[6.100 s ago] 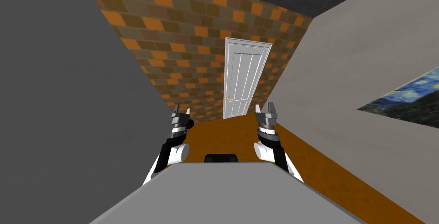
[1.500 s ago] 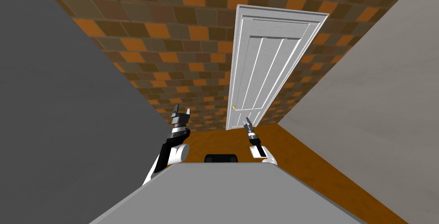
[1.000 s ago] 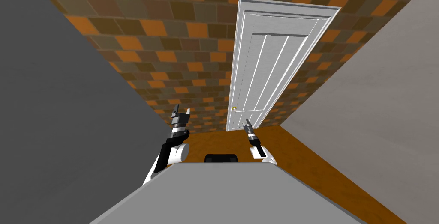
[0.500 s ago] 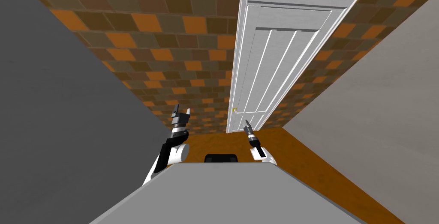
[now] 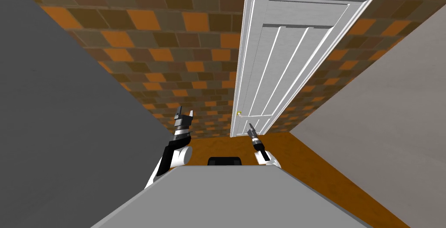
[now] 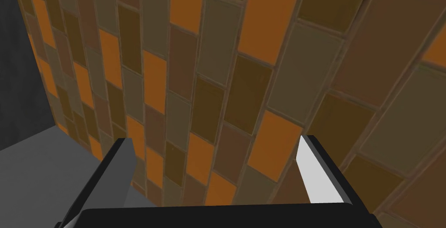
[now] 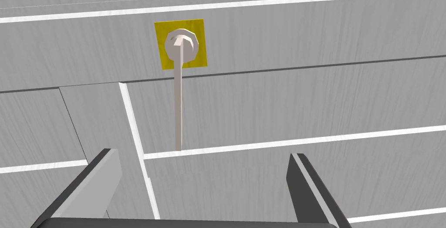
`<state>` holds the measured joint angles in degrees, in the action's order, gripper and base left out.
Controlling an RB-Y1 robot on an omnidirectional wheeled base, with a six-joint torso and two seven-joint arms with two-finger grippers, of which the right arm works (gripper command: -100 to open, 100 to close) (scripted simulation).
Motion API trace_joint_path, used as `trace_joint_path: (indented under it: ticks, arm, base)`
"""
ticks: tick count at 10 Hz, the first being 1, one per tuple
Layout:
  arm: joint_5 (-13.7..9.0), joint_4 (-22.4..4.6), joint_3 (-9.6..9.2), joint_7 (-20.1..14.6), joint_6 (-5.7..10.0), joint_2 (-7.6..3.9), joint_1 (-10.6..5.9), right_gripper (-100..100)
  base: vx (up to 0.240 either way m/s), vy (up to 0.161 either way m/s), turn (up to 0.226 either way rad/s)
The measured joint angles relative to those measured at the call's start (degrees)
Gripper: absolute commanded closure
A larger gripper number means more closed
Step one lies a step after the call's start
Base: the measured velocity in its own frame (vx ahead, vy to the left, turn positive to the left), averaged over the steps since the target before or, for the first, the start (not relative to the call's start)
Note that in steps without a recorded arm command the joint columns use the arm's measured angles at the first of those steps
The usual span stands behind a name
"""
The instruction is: Pull the door open
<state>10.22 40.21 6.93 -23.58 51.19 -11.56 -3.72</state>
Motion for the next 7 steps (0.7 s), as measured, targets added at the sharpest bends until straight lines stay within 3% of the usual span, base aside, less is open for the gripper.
trace_joint_path:
  ticks: [5,7]
  arm:
    - [0.9,-6.9,0.37,-1.8,1.05,-0.42,-2.23,-100]
    - [0.6,-7.4,0.77,-1.9,1.41,-0.83,-1.97,-100]
  base:
    - [0.095,-0.030,0.024]
    - [0.169,0.086,0.155]
